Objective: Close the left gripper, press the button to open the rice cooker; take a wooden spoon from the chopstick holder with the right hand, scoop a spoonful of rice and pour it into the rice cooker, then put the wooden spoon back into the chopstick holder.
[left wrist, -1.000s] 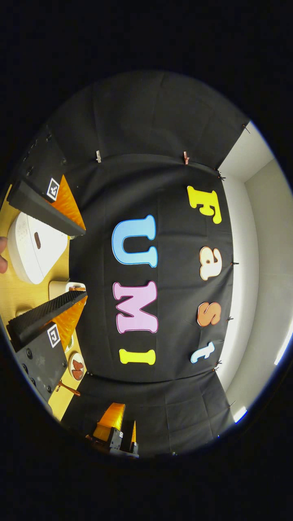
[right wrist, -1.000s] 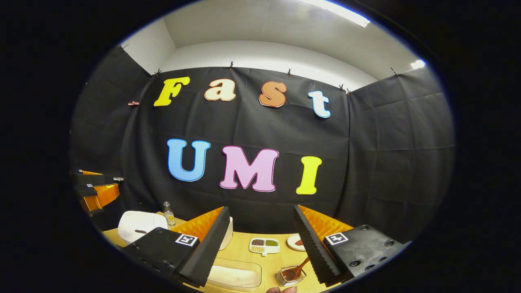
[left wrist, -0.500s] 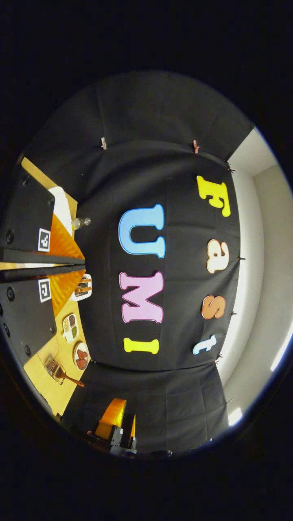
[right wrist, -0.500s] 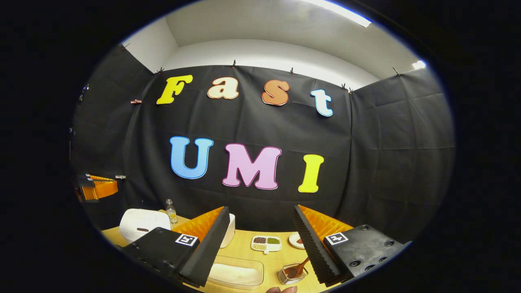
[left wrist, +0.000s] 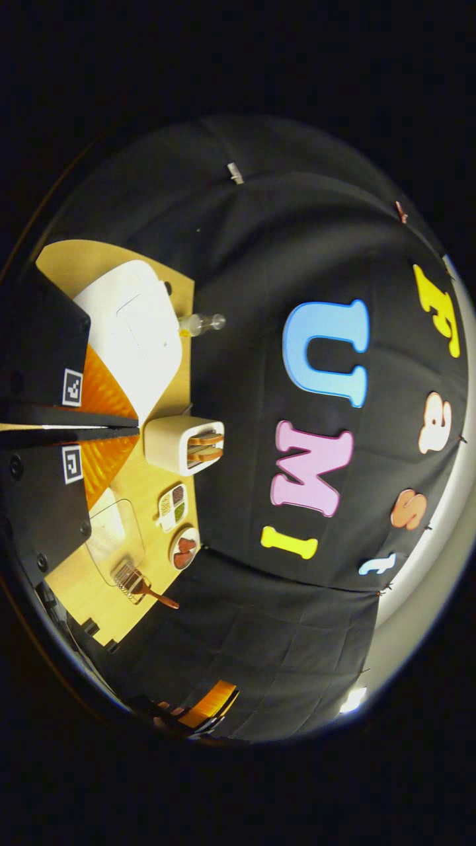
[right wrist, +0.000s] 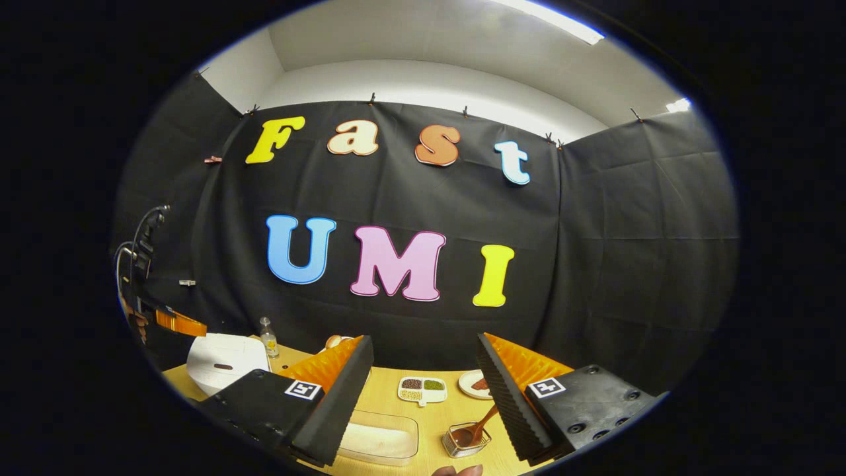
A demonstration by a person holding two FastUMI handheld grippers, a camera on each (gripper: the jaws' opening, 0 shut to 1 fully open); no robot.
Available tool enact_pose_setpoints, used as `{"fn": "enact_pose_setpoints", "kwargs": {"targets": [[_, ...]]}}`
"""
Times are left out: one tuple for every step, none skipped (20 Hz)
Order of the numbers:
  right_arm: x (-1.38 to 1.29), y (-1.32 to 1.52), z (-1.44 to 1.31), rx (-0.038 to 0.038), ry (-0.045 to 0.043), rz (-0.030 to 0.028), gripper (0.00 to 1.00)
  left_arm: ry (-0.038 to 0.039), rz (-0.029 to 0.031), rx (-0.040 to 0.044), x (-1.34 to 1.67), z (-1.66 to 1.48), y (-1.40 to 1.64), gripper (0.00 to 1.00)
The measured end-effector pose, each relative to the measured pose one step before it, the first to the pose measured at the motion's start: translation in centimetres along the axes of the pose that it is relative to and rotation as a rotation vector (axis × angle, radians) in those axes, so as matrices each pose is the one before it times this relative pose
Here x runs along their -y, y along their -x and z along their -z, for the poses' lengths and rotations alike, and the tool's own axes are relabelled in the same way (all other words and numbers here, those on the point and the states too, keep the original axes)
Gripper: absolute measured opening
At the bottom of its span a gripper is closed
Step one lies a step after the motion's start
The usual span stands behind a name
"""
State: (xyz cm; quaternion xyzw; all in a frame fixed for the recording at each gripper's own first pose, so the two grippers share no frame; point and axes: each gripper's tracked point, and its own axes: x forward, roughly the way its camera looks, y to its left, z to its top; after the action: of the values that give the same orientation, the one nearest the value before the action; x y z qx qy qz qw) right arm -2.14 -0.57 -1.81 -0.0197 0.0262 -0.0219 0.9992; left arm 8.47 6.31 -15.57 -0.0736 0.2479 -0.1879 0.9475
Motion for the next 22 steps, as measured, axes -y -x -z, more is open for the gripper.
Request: {"fn": "enact_pose_setpoints", "kwargs": {"targets": [[0.422, 0.029, 0.19, -0.00389, -0.00135, 0.01071, 0.97, 0.01804, 0.00925, -0.03634, -0.57, 0.722, -0.968, 0.08], [0.329, -0.051, 0.232, -0.00623, -0.00002, 0.00923, 0.97, 0.01343, 0.00895, -0.03572, -0.412, 0.701, -0.864, 0.08], [0.365, -0.008, 0.205, -0.00572, 0.00037, 0.01017, 0.97, 0.00819, -0.00039, -0.02732, -0.515, 0.598, -0.586, 0.08], [0.332, 0.005, 0.156, -0.00655, 0.00202, 0.01006, 0.98, 0.00906, 0.00231, -0.03023, -0.523, 0.608, -0.519, 0.07], [0.26, -0.011, 0.085, -0.00205, 0.002, 0.00914, 0.97, 0.00466, 0.00186, -0.02224, -0.424, 0.495, -0.511, 0.07], [0.238, -0.032, 0.034, -0.00184, 0.00255, 0.00825, 0.97, 0.00218, -0.00195, -0.02656, -0.406, 0.431, -0.495, 0.07], [0.143, -0.057, 0.05, -0.00144, 0.00269, 0.00452, 0.97, 0.00048, 0.00346, -0.0208, -0.124, 0.318, -0.609, 0.07], [0.097, -0.082, 0.179, -0.00206, 0.00305, 0.00521, 0.97, 0.00054, -0.00385, -0.017, -0.295, 0.259, -0.4, 0.07], [0.135, 0.016, -0.056, 0.00149, 0.00031, 0.0046, 0.96, -0.00221, -0.00111, -0.01083, -0.21, 0.201, -0.38, 0.08], [0.061, 0.0, -0.088, 0.00141, -0.00256, 0.00381, 0.98, -0.00384, -0.00408, -0.00562, -0.089, 0.048, -0.214, 0.07], [-0.029, 0.003, -0.065, 0.0018, -0.00298, 0.00179, 0.97, -0.00572, -0.00345, -0.00754, -0.128, 0.261, -0.328, 0.08], [-0.039, -0.09, 0.063, 0.00111, -0.00104, 0.00041, 0.96, -0.00275, -0.00135, -0.00948, -0.06, 0.312, -0.169, 0.07], [-0.043, -0.082, 0.005, -0.00197, 0.00287, 0.00119, 0.97, -0.0001, 0.00199, -0.012, -0.05, 0.337, -0.336, 0.07], [-0.011, -0.009, 0.191, -0.00192, 0.00331, 0.00027, 0.97, -0.00037, -0.00196, -0.01159, -0.084, 0.325, -0.169, 0.07], [-0.056, -0.073, 0.028, -0.00183, 0.00101, 0.00114, 0.97, -0.00021, -0.00266, -0.01561, -0.031, 0.474, -0.057, 0.08], [-0.017, 0.06, -0.045, 0.00089, -0.00224, 0.0004, 0.97, 0.00482, 0.00414, -0.00389, 0.068, 0.053, 0.295, 0.08], [-0.069, -0.005, -0.161, 0.00278, -0.00248, 0.00147, 0.98, 0.00476, 0.00202, -0.00171, -0.014, 0.043, -0.442, 0.07], [0.019, -0.013, -0.078, 0.00293, -0.00015, 0.00173, 0.98, 0.00738, 0.00291, -0.01436, -0.018, 0.288, -0.121, 0.08], [-0.067, -0.02, -0.028, 0.00106, 0.00083, -0.00078, 0.97, 0.00369, 0.0028, -0.00434, -0.022, 0.026, 0.066, 0.08], [0.012, 0.016, 0.037, 0.00058, 0.00082, 0.00055, 0.97, 0.00322, 0.00305, -0.00616, -0.053, 0.109, -0.077, 0.08], [-0.014, 0.036, -0.013, 0.00013, -0.00007, -0.00052, 0.97, 0.00031, 0.00245, -0.00465, -0.113, -0.033, -0.158, 0.08], [0.046, 0.047, -0.015, -0.00038, -0.00176, 0.00219, 0.97, 0.00654, -0.00253, -0.01333, -0.088, 0.224, -0.211, 0.08]]}}
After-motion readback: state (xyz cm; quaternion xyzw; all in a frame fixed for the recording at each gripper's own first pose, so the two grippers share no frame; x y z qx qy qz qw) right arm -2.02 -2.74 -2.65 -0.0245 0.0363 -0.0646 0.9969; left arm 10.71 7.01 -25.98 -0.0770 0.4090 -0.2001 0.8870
